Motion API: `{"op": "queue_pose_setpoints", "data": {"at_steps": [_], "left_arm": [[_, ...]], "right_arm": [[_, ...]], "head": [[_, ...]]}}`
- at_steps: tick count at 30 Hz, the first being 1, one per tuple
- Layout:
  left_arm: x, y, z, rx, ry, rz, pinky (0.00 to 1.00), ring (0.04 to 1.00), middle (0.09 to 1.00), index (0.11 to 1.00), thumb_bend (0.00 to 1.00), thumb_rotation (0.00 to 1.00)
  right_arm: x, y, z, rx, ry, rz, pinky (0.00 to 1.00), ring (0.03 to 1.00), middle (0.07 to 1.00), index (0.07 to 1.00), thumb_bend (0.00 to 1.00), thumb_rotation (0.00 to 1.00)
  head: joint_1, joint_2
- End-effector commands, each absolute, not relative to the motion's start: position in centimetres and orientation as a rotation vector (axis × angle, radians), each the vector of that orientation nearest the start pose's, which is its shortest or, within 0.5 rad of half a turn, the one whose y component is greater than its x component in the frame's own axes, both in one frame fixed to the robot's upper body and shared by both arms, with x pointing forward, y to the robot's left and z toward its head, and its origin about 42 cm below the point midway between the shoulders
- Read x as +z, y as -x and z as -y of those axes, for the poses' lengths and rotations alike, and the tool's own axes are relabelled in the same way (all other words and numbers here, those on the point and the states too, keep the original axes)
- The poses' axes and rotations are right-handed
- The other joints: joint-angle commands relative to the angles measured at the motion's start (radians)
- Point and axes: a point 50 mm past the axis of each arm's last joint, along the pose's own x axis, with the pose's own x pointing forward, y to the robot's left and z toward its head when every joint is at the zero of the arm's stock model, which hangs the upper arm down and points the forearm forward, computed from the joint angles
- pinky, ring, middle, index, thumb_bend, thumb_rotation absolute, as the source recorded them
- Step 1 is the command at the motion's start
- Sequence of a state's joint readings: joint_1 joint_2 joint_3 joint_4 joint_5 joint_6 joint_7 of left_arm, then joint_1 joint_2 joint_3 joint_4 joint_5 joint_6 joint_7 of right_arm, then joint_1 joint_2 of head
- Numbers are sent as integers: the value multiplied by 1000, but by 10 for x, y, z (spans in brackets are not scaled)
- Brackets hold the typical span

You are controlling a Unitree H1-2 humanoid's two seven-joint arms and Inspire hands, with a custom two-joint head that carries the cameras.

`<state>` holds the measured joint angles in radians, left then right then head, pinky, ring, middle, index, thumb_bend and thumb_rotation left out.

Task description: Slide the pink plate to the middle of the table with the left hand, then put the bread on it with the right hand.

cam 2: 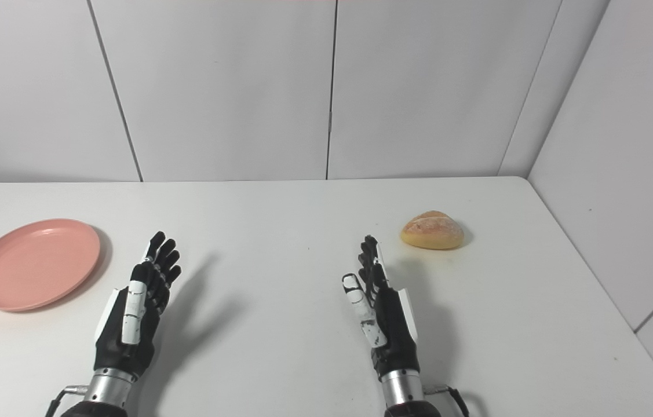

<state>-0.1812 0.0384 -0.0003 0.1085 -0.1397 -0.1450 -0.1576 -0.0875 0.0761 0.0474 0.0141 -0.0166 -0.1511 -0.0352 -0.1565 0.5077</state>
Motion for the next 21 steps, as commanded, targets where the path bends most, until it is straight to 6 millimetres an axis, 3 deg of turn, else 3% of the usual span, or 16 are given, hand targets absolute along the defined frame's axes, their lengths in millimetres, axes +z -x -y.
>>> {"op": "queue_pose_setpoints", "data": {"at_steps": [1,11,21], "left_arm": [[141,-345,-198,-202,93,271,1000,1000,1000,1000,674,1000],[135,-345,-195,-206,63,275,1000,1000,1000,1000,685,1000],[137,-342,-196,-231,32,261,1000,1000,1000,1000,651,1000]], "right_arm": [[144,-313,165,40,-82,274,1000,1000,1000,1000,660,878],[139,-314,174,53,-98,258,1000,1000,1000,1000,667,870],[137,-308,179,53,-71,252,1000,1000,1000,1000,668,882]], "head": [[7,3],[27,-12],[21,8]]}}
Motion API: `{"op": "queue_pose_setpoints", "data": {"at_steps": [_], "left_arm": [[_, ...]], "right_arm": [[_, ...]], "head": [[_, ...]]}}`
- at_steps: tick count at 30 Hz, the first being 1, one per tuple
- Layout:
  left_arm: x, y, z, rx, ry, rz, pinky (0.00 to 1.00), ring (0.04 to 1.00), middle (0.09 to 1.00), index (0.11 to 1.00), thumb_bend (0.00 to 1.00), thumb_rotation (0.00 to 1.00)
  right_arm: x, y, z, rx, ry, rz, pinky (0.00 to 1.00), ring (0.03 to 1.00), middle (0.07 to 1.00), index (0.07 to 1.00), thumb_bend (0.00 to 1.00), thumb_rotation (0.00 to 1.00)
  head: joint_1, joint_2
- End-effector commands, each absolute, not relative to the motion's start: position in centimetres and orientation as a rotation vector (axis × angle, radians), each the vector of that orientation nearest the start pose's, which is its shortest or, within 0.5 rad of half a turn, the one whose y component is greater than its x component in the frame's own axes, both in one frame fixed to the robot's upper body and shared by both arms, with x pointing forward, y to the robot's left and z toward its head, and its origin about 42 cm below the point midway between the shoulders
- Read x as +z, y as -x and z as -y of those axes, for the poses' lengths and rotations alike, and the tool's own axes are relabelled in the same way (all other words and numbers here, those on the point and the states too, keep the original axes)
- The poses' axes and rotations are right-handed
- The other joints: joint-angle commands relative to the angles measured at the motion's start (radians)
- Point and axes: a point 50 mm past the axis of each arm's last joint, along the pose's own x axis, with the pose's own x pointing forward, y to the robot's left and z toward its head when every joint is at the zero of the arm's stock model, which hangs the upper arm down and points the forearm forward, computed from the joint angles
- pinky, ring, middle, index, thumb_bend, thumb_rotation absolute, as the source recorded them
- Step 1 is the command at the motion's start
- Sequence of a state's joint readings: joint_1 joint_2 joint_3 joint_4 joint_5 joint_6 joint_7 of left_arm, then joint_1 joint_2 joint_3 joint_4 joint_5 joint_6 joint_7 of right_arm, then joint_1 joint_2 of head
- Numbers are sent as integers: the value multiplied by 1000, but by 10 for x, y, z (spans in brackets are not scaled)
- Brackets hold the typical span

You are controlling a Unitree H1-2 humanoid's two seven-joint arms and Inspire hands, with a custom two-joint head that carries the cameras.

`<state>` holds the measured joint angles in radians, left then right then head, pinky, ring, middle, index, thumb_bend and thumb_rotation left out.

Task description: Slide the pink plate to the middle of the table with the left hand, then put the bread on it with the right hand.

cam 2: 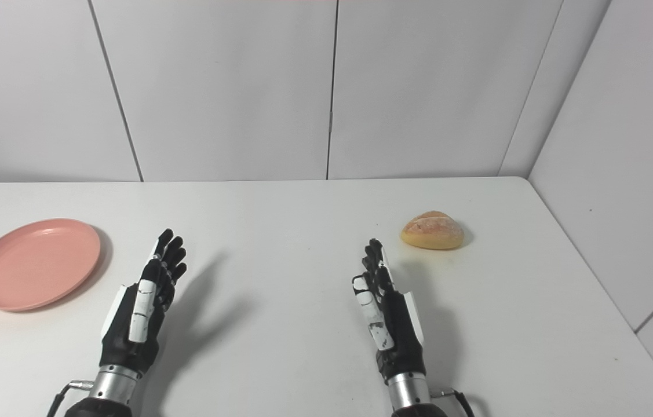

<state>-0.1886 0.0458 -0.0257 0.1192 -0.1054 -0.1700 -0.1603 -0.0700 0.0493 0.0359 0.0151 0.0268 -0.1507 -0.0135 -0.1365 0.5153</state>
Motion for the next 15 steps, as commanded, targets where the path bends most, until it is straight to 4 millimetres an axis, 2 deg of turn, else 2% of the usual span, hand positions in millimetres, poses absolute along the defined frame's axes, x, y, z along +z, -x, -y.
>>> {"op": "queue_pose_setpoints", "data": {"at_steps": [1,7,10,15], "left_arm": [[137,-342,-195,-229,31,255,1000,1000,1000,1000,655,1000],[139,-343,-193,-220,0,259,1000,1000,1000,1000,659,1000],[137,-345,-193,-230,1,256,1000,1000,1000,1000,667,1000],[138,-351,-190,-239,42,254,1000,1000,1000,1000,667,1000]], "right_arm": [[137,-308,179,53,-65,255,1000,1000,1000,1000,666,887],[140,-311,178,45,-51,269,1000,1000,1000,1000,662,903],[139,-310,177,51,-70,259,1000,1000,1000,1000,646,891],[136,-313,179,51,-55,254,1000,1000,1000,1000,640,887]], "head": [[1,2],[-5,-9],[1,-27],[7,-31]]}}
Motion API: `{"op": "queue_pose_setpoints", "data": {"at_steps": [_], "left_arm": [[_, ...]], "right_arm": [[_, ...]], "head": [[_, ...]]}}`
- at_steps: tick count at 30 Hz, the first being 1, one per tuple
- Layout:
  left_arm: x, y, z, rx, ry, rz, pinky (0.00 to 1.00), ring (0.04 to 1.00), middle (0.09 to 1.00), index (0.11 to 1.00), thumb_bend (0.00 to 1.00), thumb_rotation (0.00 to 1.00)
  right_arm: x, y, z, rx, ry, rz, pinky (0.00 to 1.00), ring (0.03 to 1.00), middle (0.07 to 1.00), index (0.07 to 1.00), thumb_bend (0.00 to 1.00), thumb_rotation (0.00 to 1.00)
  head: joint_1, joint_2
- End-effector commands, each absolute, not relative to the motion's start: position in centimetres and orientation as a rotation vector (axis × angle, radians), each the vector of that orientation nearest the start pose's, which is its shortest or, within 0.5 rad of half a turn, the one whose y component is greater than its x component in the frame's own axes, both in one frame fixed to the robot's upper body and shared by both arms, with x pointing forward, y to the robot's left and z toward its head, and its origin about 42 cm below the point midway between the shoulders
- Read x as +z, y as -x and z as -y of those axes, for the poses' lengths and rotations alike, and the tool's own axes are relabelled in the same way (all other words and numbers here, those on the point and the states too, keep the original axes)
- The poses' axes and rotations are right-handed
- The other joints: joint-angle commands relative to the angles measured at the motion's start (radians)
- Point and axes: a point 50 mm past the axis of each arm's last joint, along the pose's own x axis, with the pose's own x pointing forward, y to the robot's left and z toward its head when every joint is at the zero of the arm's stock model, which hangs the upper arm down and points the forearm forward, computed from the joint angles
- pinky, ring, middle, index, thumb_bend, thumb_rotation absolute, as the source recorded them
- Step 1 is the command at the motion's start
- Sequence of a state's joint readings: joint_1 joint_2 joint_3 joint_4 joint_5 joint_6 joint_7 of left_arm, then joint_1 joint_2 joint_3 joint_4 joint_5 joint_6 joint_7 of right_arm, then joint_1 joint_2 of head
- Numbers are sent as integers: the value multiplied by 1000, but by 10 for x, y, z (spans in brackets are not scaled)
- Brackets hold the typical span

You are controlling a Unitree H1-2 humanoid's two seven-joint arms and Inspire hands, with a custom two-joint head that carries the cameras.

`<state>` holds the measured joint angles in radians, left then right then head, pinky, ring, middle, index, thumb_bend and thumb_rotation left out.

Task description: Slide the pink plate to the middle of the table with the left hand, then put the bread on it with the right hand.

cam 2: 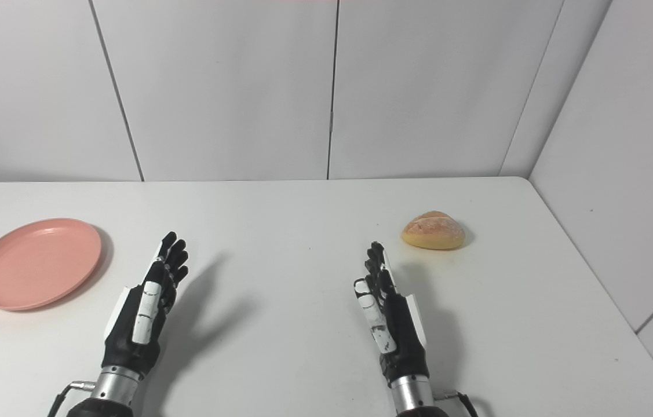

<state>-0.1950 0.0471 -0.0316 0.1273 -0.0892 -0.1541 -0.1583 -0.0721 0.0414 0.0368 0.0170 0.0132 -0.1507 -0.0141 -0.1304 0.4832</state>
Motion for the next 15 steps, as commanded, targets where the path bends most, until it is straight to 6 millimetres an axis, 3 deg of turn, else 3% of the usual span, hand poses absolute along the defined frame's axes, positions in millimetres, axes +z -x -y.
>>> {"op": "queue_pose_setpoints", "data": {"at_steps": [1,15], "left_arm": [[139,-352,-189,-237,49,252,1000,1000,1000,1000,663,1000],[135,-343,-183,-229,79,248,1000,1000,1000,1000,648,1000]], "right_arm": [[135,-314,181,51,-51,253,1000,1000,1000,1000,645,888],[130,-308,187,49,-60,248,1000,1000,1000,1000,650,863]], "head": [[7,-1],[30,-11]]}}
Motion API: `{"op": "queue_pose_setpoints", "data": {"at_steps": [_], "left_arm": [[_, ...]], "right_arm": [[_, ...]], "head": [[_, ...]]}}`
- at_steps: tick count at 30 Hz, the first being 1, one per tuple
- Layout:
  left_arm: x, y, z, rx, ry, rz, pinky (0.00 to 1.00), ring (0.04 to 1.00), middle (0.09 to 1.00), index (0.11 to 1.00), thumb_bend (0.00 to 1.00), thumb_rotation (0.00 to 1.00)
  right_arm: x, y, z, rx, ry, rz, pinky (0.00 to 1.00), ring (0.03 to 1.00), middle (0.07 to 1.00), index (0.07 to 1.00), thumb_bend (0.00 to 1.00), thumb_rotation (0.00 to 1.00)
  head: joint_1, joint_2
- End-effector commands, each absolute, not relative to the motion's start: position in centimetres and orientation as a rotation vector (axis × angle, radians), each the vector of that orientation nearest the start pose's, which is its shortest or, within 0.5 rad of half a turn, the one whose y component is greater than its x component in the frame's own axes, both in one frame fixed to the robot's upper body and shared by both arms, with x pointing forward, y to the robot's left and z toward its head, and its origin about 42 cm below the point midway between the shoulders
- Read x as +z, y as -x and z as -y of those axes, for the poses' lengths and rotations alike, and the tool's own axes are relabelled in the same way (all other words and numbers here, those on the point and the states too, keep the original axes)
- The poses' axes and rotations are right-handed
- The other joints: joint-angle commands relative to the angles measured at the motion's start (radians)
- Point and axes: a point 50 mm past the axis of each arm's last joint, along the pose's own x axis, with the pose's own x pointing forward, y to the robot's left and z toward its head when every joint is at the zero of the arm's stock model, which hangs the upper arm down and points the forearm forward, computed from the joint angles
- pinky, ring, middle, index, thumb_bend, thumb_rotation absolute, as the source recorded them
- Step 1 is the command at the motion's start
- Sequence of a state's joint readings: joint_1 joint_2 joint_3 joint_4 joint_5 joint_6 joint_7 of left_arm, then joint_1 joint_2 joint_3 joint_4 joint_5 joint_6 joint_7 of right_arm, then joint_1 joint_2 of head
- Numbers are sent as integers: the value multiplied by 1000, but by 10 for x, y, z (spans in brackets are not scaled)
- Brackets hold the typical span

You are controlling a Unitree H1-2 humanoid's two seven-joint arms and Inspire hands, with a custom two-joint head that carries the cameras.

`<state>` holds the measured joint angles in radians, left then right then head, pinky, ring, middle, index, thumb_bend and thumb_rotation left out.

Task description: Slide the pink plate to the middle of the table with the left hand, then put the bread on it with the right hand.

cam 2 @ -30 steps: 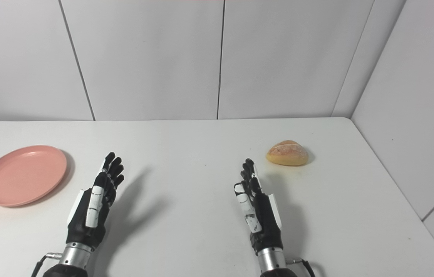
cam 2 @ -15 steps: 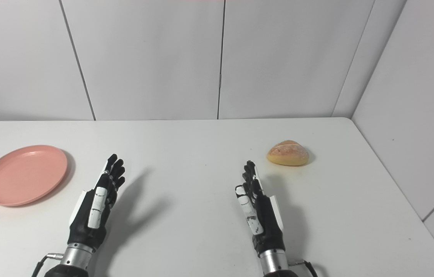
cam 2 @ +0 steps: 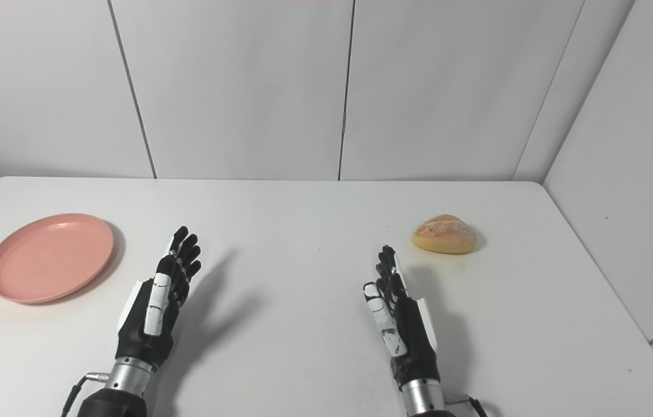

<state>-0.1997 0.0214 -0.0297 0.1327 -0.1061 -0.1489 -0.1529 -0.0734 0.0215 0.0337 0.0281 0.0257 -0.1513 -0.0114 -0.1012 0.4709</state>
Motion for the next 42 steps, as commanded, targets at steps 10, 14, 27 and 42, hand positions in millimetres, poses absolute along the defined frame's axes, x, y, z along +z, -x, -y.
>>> {"op": "queue_pose_setpoints", "data": {"at_steps": [10,14,27,42], "left_arm": [[134,-338,-168,-229,112,240,1000,1000,1000,1000,644,1000],[140,-338,-152,-223,133,254,1000,1000,1000,1000,643,1000],[173,-353,-176,-199,84,254,1000,1000,1000,1000,684,1000],[204,-364,-231,-95,74,314,1000,993,996,992,694,1000]], "right_arm": [[131,-306,205,61,-85,247,1000,1000,1000,1000,618,874],[125,-306,219,68,-109,240,1000,1000,1000,1000,614,871],[126,-305,226,61,-101,226,1000,1000,1000,1000,574,949],[119,-309,230,83,-113,216,1000,1000,1000,1000,603,922]], "head": [[265,-42],[357,-70],[429,-142],[504,-197]]}}
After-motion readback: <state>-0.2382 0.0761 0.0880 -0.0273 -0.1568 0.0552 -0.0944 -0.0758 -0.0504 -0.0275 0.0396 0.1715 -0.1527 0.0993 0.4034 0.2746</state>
